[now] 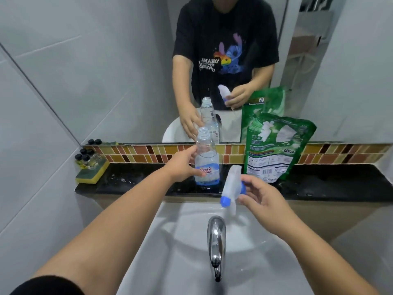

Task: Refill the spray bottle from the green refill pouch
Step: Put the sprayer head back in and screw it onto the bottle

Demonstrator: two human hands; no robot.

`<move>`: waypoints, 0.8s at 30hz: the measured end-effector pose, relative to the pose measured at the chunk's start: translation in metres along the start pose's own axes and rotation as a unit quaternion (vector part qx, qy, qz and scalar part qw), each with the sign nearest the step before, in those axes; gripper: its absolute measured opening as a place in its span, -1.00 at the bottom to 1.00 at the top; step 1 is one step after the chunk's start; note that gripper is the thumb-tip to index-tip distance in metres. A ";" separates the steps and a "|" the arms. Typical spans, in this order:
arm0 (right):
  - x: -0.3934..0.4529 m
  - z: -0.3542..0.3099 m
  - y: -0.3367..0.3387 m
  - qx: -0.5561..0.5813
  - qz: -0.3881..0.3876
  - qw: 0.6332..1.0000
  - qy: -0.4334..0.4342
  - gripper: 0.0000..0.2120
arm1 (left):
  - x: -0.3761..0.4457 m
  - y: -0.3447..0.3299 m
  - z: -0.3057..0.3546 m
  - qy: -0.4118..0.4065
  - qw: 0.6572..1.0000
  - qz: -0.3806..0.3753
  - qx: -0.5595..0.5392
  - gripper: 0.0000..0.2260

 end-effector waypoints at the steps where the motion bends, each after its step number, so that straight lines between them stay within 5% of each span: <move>1: -0.005 -0.006 0.010 0.041 0.022 0.999 0.013 -0.59 | -0.001 -0.002 -0.002 -0.007 1.000 0.015 0.005 -0.34; 7: -0.002 -0.071 0.063 0.178 0.119 0.969 0.127 -0.63 | -0.017 -0.012 -0.005 -0.030 0.997 0.076 0.004 -0.43; 10: 0.015 -0.115 0.080 0.241 0.134 0.948 0.163 -0.47 | -0.025 -0.017 -0.004 -0.033 0.994 0.104 0.003 -0.38; 24: 0.056 -0.203 0.067 0.280 0.069 0.923 0.255 -0.56 | -0.046 -0.032 -0.001 -0.005 0.993 0.106 -0.059 -0.36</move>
Point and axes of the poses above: each hand's wrist, its own x-axis towards the middle knuckle, its own y-axis out of the back of the hand, z = x × y, the point moved 1 cm from there along x, towards the middle knuckle, and after that the axes turned 3 degrees about y, right-handed, at the moved point
